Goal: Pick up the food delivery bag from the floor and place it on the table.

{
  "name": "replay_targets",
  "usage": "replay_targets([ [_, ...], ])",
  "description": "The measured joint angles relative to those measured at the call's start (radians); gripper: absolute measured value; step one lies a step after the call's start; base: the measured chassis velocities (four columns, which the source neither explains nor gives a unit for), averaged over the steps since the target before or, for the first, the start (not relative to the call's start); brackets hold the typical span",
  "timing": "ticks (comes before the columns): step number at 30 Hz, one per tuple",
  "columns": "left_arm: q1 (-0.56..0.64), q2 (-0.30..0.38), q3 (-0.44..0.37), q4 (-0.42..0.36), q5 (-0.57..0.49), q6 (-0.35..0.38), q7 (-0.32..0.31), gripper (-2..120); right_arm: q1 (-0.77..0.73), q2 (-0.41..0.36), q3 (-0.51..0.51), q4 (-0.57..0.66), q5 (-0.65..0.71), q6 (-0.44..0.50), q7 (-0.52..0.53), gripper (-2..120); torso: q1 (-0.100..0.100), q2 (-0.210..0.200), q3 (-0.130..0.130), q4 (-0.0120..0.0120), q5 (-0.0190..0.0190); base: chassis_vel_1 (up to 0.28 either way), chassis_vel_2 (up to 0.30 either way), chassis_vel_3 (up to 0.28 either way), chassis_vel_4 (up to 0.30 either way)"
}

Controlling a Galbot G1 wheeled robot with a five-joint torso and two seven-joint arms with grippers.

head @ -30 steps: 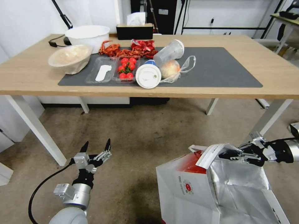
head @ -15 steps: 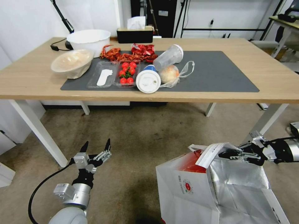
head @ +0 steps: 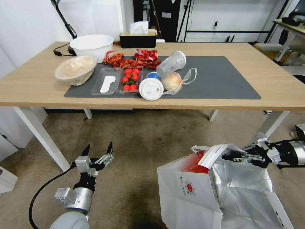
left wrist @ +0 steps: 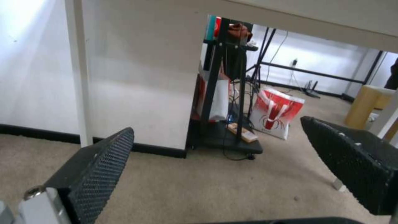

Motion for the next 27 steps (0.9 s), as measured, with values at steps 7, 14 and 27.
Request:
replay_targets([
  [7, 0.0, 0.0, 0.0, -0.002, 0.0, 0.001, 0.0, 100, 0.001, -0.001, 0.0, 0.005, 0.008, -0.001, 0.006, 0, 0.008, 0.024, 0.016, 0.0, 0.0, 0.0, 0.0, 0.0, 0.0],
  [14, 0.001, -0.001, 0.002, -0.004, 0.0, 0.002, -0.001, 100, 0.001, 0.0, -0.002, 0.013, 0.011, -0.003, 0.01, 0, 0.02, 0.055, 0.036, 0.0001, 0.0001, 0.0, 0.0, 0.0, 0.0],
  [27, 0.002, -0.002, 0.001, -0.006, 0.0, 0.003, -0.003, 100, 0.001, 0.001, -0.006, 0.024, 0.026, -0.006, 0.023, 0, 0.044, 0.114, 0.07, 0.0, 0.0, 0.0, 0.0, 0.0, 0.0],
])
